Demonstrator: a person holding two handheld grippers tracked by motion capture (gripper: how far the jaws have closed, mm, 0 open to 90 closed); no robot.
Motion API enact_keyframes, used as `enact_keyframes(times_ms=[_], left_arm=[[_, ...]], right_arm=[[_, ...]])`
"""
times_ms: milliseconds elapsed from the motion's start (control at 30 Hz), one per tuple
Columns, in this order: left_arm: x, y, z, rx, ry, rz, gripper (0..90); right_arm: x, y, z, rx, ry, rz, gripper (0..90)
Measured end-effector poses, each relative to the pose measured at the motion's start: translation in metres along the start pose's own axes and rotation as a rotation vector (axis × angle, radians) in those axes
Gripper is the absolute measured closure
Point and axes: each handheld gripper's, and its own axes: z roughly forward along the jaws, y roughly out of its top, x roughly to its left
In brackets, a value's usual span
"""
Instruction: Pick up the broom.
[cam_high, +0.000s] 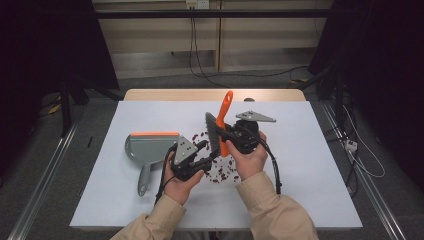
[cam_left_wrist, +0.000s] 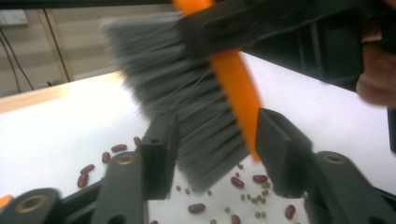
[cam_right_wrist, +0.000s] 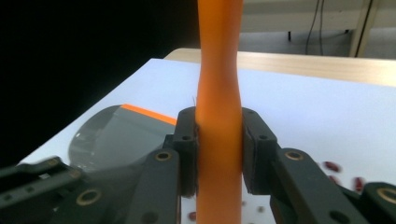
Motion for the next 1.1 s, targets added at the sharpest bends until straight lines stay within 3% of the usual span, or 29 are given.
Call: enact_keyframes(times_ms=[233,333,500,667,833,1100], left_arm=[[0.018,0.006,-0.011,0.006,-0.035,-0.048,28.3],[0.024,0.008,-0.017,0.013,-0.045,-0.044,21.5],[0.032,0.009,-0.025,0.022,-0.078,-0.025,15.2],[0.043,0.006,-0.036,0.018,-0.082,-0.047,10.3],[0.056,0.002,-0.049,0.009,-0.088,-0.052,7.4],[0.079,-0.009,-0.070,0.014,-0.047,-0.064,7.0]], right_arm=[[-0.030,0.005,-0.026,0.008,-0.019,-0.048,71.8],[-0.040,0.005,-0.036,0.024,-0.050,-0.063,71.8],[-0.051,0.002,-0.047,0.048,-0.061,-0.082,71.7],[-0.062,0.000,-0.053,0.063,-0.084,-0.089,71.7],[-0.071,-0.002,-0.056,0.119,-0.107,-0.115,71.7],[-0.084,-0.007,-0.057,0.222,-0.176,-0.152,71.7]])
